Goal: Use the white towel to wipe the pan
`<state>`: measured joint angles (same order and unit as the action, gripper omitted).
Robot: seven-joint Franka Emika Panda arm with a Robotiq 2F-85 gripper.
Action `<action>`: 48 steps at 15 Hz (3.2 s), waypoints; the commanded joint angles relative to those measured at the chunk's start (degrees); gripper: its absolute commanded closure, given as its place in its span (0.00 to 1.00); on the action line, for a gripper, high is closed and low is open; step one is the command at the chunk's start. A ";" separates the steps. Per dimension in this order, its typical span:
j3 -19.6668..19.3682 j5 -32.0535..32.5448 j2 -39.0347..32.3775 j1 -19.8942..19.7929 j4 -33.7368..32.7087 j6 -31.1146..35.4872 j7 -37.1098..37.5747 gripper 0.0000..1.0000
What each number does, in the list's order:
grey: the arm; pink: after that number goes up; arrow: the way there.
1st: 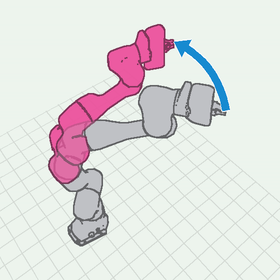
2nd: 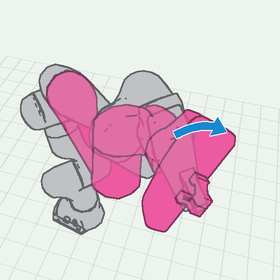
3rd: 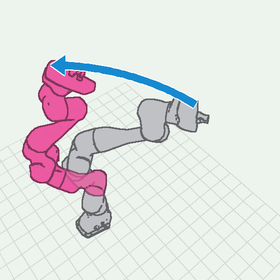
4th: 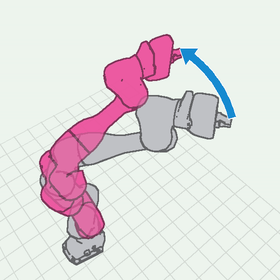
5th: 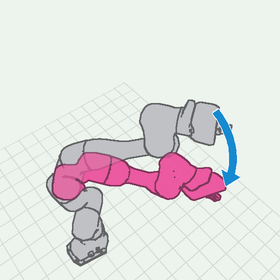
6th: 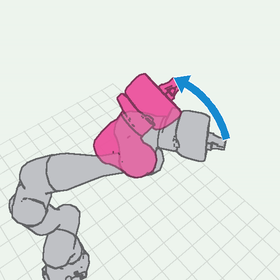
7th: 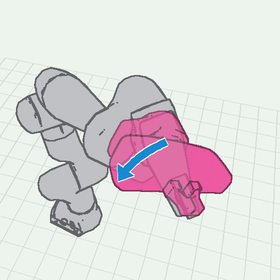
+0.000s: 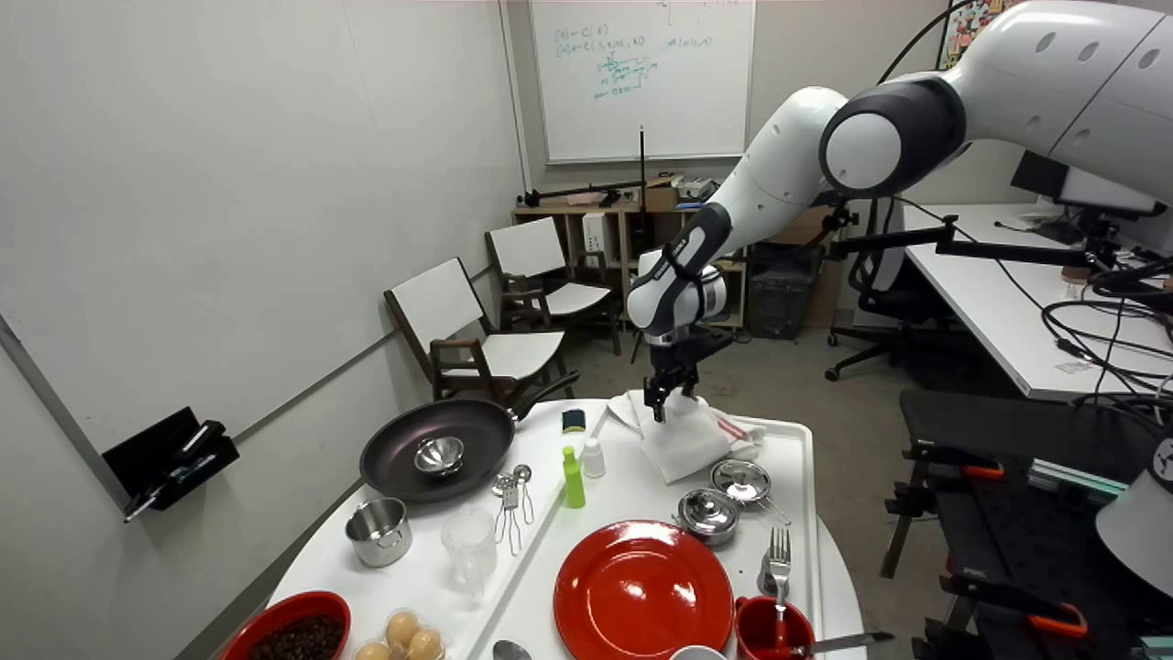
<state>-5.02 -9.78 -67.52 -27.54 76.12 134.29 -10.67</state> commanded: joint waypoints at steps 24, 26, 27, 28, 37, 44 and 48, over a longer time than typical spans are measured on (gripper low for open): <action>-1.33 0.18 -0.62 -0.73 -1.07 -5.95 1.64 0.00; -0.92 0.06 -0.35 -1.13 -0.34 -5.03 0.60 0.00; -0.93 0.06 -0.42 -1.14 -0.45 -5.14 0.67 0.00; -0.93 0.05 -0.42 -1.13 -0.46 -5.17 0.70 0.00; -1.16 0.30 -1.56 -0.96 -1.47 -5.14 1.01 0.00; -2.81 0.81 -7.54 -1.14 -6.49 -5.37 2.76 0.00; -3.36 0.94 -9.85 -1.30 -8.74 -4.17 3.18 0.25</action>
<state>-7.89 -9.78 -74.29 -28.74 71.57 129.71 -8.95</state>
